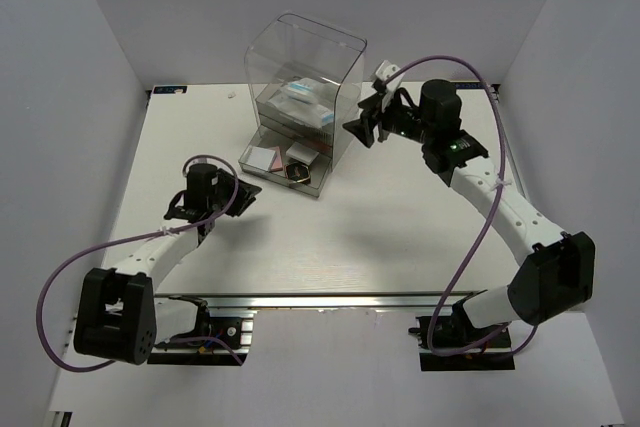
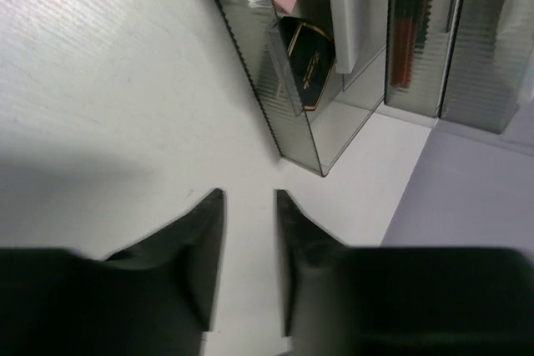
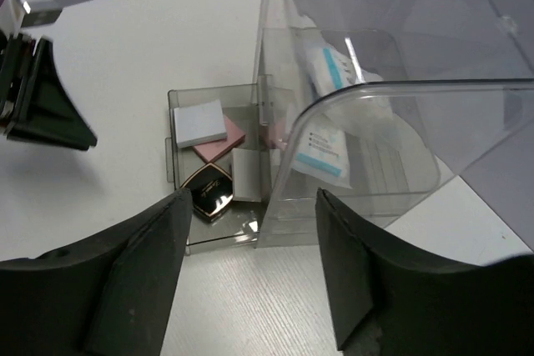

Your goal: Organize the makeup

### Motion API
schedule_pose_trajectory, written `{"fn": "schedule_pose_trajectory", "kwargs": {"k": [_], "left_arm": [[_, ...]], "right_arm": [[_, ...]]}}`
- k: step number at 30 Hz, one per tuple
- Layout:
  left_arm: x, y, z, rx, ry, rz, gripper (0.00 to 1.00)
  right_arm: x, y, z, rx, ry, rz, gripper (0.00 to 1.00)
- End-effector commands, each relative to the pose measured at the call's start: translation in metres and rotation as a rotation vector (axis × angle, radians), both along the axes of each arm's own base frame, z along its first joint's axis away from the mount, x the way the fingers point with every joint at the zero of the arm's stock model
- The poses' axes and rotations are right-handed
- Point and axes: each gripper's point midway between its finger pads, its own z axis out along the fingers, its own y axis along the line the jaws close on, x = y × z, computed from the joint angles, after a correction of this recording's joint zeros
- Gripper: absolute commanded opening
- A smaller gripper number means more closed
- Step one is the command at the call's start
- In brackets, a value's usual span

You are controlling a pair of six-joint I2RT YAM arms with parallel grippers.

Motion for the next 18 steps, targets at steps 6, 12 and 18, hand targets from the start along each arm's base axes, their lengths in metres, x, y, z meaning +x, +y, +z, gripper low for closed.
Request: {"fn": "schedule_pose_trajectory", "kwargs": {"k": [6, 12, 18], "left_arm": [[0.013, -0.020, -0.020, -0.059, 0.069, -0.026, 0.19], [0.030, -0.033, -0.046, 0.035, 0.193, -0.063, 0.15], [0.054, -0.041, -0.064, 0.066, 0.255, -0.062, 0.12]], "right_arm": [[0.018, -0.034, 0.060, 0.182, -0.007, -0.124, 0.35], [0.021, -0.057, 0.053, 0.192, 0.010, -0.186, 0.00], [0.020, -0.074, 0.036, 0.191, 0.034, -0.219, 0.00]]}}
